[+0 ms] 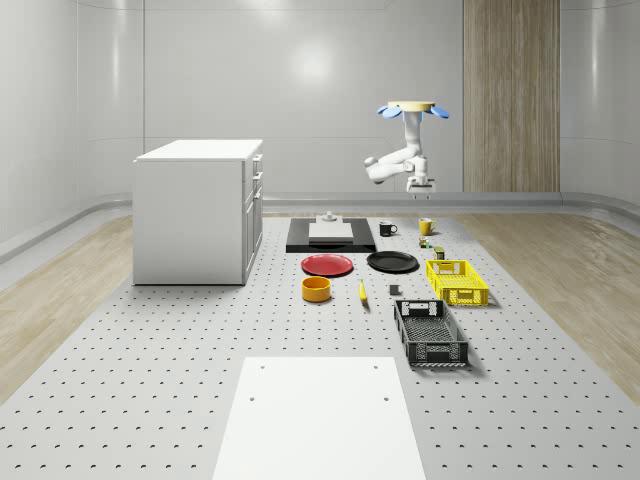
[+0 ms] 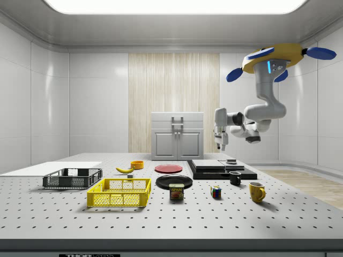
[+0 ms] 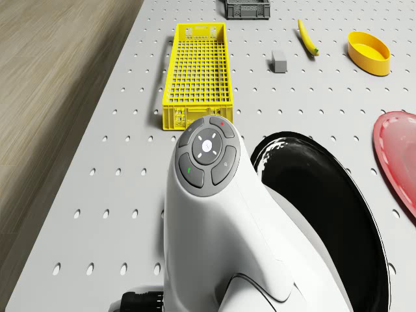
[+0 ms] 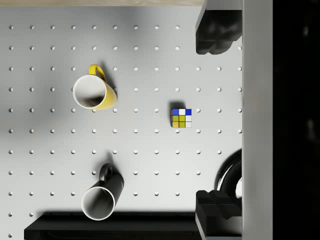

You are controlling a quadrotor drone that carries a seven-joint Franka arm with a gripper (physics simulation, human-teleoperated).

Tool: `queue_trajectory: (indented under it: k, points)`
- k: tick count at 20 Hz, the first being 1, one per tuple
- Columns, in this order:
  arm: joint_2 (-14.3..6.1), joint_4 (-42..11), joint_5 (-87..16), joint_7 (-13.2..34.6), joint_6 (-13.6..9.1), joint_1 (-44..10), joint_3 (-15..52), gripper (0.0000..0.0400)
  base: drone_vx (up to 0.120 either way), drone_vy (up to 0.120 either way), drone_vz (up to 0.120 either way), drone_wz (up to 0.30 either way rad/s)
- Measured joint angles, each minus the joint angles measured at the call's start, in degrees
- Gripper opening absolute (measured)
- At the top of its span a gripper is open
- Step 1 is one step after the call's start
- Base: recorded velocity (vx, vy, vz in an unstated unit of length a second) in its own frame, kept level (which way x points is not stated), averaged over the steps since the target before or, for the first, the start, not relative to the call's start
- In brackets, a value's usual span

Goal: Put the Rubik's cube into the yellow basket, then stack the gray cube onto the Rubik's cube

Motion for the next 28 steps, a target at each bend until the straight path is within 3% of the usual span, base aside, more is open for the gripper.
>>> queue_trajectory:
  k: [23, 28]
  points:
    - [-6.0, 0.4, 3.1, 1.8, 5.5, -1.9, 1.7, 0.04, 0.0, 0.0, -0.12, 0.0]
    - [-7.2, 0.5, 3.6, 2.1, 6.6, -2.2, 2.0, 0.04, 0.088, 0.0, -0.12, 0.0]
